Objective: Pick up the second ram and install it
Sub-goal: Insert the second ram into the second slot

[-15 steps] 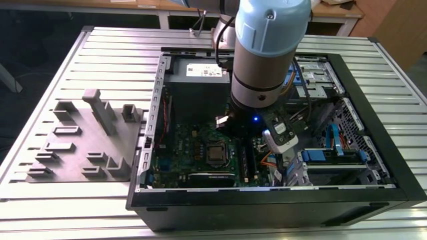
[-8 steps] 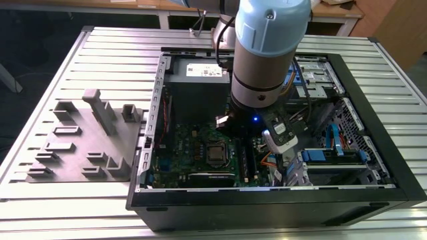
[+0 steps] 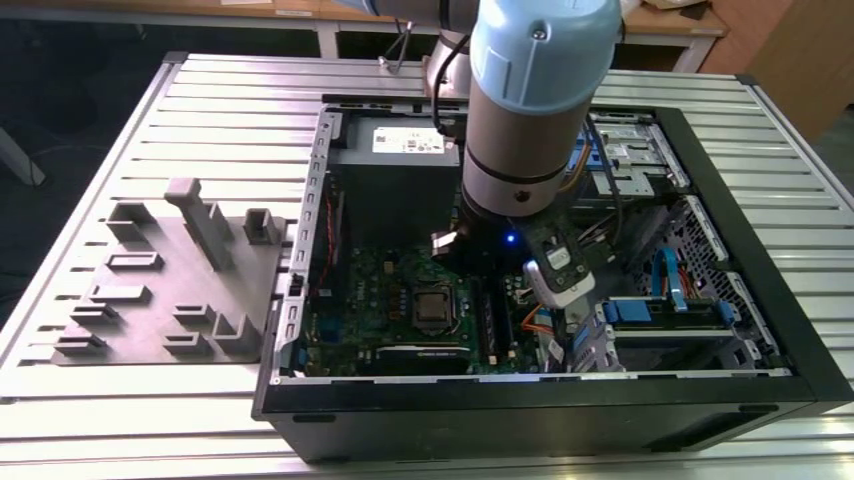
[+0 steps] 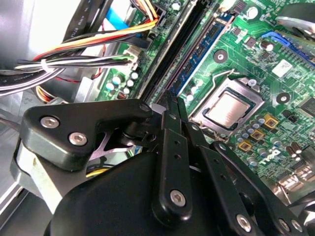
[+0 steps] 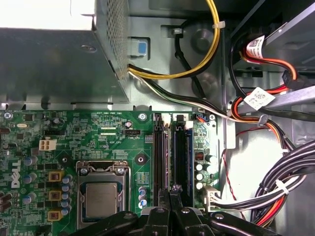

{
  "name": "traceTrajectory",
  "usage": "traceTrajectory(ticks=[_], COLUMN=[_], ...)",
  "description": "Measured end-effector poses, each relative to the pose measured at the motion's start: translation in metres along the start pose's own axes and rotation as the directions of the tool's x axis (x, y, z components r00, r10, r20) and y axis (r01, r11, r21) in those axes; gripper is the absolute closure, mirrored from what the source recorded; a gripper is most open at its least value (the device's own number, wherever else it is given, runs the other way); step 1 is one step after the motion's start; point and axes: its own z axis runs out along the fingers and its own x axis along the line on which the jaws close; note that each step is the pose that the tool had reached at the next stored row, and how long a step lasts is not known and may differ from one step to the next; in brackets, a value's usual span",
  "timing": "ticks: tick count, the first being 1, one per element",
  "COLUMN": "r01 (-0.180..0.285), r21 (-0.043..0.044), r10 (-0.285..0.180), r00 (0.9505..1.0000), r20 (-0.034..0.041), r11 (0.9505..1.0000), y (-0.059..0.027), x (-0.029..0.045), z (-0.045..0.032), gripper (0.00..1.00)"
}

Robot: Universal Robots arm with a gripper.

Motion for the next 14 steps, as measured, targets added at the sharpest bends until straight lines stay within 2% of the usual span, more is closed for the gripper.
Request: traceTrajectory(ticks=[14], r01=[-0.001], r21=[0.0000], r10=[0.001], r00=[1.0000], r20=[0.0001], r11=[1.0000], y=[-0.0002], x=[0.0002], z=[0.0027], gripper=[0.91])
